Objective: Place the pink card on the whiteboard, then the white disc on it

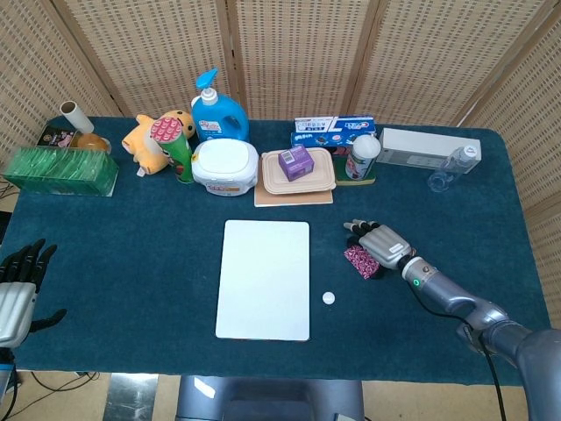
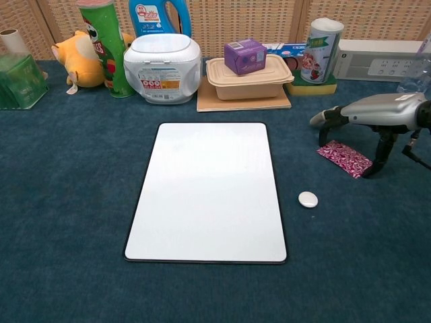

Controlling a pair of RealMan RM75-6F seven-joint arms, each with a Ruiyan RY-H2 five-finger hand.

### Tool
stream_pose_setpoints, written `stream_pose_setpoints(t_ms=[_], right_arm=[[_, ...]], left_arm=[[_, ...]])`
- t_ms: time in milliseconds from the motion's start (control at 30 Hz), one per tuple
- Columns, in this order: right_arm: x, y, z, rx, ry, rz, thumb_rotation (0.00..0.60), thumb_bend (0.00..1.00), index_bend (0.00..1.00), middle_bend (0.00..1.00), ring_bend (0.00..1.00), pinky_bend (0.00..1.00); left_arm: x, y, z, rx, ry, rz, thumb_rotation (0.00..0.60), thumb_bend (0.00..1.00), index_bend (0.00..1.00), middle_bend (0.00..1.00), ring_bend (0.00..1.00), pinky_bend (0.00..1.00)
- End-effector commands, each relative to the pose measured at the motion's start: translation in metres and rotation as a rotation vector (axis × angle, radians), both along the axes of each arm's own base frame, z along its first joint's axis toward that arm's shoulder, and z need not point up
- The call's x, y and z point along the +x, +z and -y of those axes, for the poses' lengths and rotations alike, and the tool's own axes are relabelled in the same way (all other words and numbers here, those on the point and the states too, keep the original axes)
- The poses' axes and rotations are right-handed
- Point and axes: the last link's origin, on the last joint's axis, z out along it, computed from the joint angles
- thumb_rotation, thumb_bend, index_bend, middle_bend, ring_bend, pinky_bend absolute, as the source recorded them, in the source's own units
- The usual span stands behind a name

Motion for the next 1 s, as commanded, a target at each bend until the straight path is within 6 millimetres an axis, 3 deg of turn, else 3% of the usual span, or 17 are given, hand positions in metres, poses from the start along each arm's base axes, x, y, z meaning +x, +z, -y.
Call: stream_pose_setpoints(t_ms=[33, 667, 867, 1000], right_arm=[[0.001, 0.0, 0.0, 0.0, 0.003, 0.003, 0.6, 0.16, 0.37, 0.07, 0.03, 0.16], [0.024, 0.013, -0.001, -0.021, 0.039, 0.029, 0.6, 0.17, 0.38, 0.07, 0.03, 0.16], [0.051, 0.009, 0.001, -0.024, 0.035, 0.077, 0.6, 0.17, 0.38, 0.07, 0.03, 0.17], [0.092, -0.007, 0.001, -0.004, 0.008, 0.186, 0.6, 0.18, 0.38, 0.07, 0.03, 0.18]], left_arm=[[0.0, 0.0, 0.0, 0.0, 0.0, 0.0, 0.6, 0.08, 0.0, 0.0, 0.0, 0.07], [0.0, 0.002, 0.002, -0.001, -0.009, 0.01, 0.6, 0.08, 0.0, 0.0, 0.0, 0.07], [0.001, 0.003, 0.003, -0.008, -0.015, 0.012, 0.6, 0.08, 0.0, 0.0, 0.0, 0.07], [0.001, 0.007, 0.008, -0.006, -0.033, 0.022, 0.6, 0.08, 0.0, 0.0, 0.0, 0.07]])
